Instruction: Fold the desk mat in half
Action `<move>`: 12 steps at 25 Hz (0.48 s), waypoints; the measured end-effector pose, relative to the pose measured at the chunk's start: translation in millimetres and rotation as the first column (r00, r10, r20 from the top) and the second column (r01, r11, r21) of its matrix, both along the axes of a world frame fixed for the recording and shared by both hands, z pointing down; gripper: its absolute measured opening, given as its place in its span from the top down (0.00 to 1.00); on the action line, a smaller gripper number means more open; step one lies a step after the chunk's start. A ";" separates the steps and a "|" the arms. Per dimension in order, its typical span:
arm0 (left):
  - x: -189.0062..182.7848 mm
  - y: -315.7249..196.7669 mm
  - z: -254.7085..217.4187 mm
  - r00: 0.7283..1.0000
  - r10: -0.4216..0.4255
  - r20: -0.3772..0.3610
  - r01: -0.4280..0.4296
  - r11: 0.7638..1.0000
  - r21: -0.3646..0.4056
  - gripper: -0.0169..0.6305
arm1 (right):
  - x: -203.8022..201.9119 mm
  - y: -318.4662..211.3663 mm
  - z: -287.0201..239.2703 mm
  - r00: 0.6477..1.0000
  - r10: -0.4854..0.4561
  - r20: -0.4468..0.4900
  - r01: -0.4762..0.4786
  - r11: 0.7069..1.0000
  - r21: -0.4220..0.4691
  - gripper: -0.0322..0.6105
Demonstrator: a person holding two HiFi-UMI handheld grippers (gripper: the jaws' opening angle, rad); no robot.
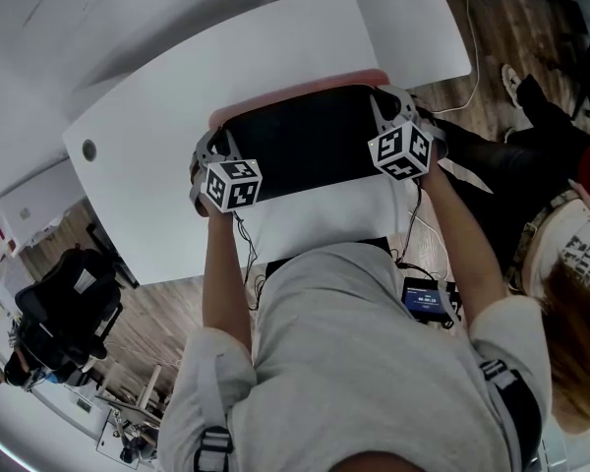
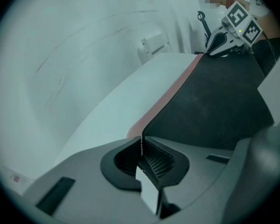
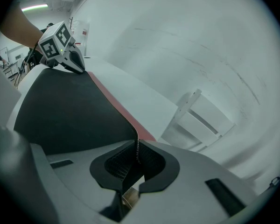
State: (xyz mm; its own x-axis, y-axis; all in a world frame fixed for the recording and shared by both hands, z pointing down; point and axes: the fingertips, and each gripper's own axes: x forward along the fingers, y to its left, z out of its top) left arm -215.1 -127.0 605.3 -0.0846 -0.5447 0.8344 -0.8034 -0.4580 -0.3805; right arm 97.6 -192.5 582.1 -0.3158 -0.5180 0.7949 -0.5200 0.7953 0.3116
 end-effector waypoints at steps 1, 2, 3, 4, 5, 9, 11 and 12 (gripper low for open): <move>0.4 -0.9 0.2 1.000 0.000 0.000 0.000 1.000 0.001 0.93 | 0.5 -0.8 0.2 1.000 0.000 -0.001 0.000 1.000 0.001 0.87; 0.6 -1.8 0.2 1.000 0.001 0.000 -0.001 1.000 0.002 0.93 | 0.8 -1.4 0.4 1.000 0.000 -0.002 0.000 1.000 0.003 0.87; 0.5 -2.4 0.1 1.000 0.001 0.000 -0.001 1.000 0.003 0.93 | 0.8 -1.9 0.4 1.000 0.000 -0.003 0.000 1.000 0.004 0.87; 0.3 -2.9 0.0 1.000 0.001 -0.001 -0.001 1.000 0.004 0.93 | 0.7 -2.3 0.4 1.000 0.000 -0.004 0.000 1.000 0.005 0.87; 0.1 -3.3 -0.1 1.000 0.001 -0.002 -0.001 1.000 0.004 0.93 | 0.5 -2.7 0.2 1.000 0.001 -0.004 -0.001 1.000 0.006 0.87; 1.1 -7.0 1.0 1.000 -0.002 -0.007 0.002 1.000 0.006 0.93 | 1.4 -6.6 1.5 1.000 0.001 -0.003 -0.001 1.000 0.006 0.87; 1.9 -9.3 1.4 1.000 -0.002 -0.010 0.002 1.000 0.005 0.93 | 2.1 -9.0 1.7 1.000 0.001 -0.003 -0.001 1.000 0.004 0.87; 2.1 -9.9 1.2 1.000 -0.002 -0.011 0.002 1.000 0.005 0.93 | 2.3 -9.5 1.4 1.000 0.002 -0.002 -0.002 1.000 0.003 0.87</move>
State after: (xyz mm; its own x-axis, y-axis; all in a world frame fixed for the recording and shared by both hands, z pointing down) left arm -212.9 -136.9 606.5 -0.0765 -0.5484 0.8327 -0.8082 -0.4550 -0.3739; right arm 100.0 -202.0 583.5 -0.3133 -0.5205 0.7943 -0.5206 0.7936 0.3147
